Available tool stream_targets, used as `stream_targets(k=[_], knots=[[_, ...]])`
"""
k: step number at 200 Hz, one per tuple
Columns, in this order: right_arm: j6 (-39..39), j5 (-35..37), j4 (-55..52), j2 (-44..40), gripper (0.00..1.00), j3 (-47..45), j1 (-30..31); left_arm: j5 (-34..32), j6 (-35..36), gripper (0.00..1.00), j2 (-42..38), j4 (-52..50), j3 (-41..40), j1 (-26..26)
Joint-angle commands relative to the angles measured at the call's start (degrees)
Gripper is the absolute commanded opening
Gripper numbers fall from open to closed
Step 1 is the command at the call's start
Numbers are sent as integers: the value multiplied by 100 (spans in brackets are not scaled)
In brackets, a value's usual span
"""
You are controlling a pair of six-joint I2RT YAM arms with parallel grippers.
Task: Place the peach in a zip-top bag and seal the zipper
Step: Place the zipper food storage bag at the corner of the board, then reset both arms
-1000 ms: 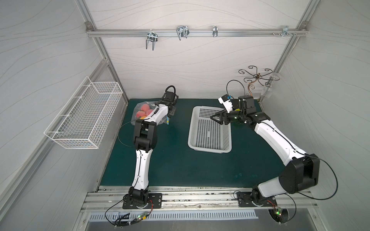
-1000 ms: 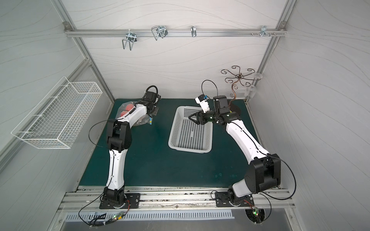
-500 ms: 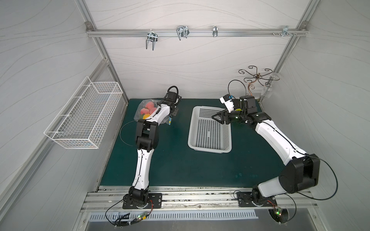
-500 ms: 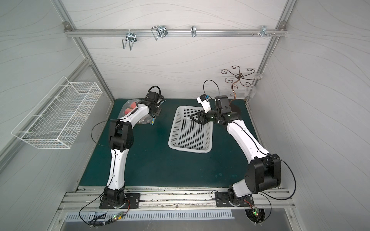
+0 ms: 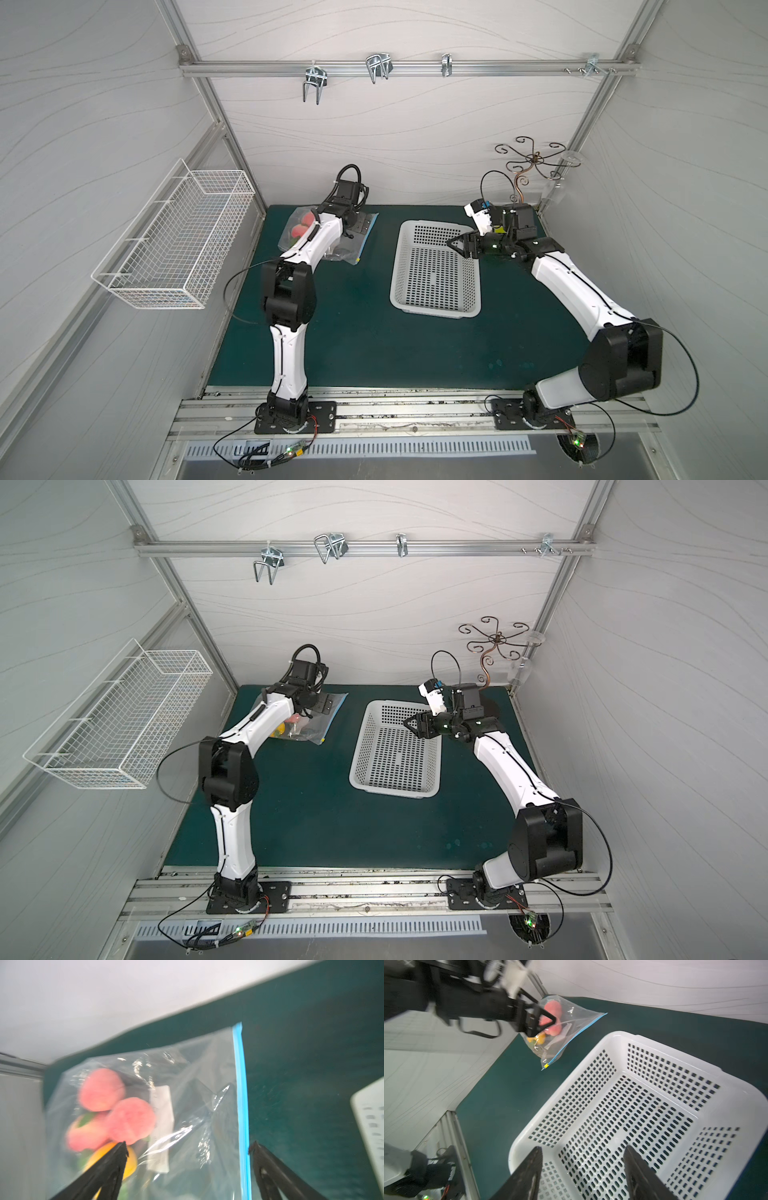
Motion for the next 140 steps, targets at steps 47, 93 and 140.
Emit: stream_targets(k=[47, 93, 140], knots=[[339, 1512, 1178, -699, 65, -1022, -431, -511, -1084, 99, -2591, 1460, -2655, -18], [331, 2345, 1854, -972, 66, -1684, -660, -1400, -1355, 99, -3760, 2135, -4212, -9], [297, 2943, 2603, -1060, 66, -2471, -858, -2428, -1475, 98, -4572, 3255, -5822, 18]])
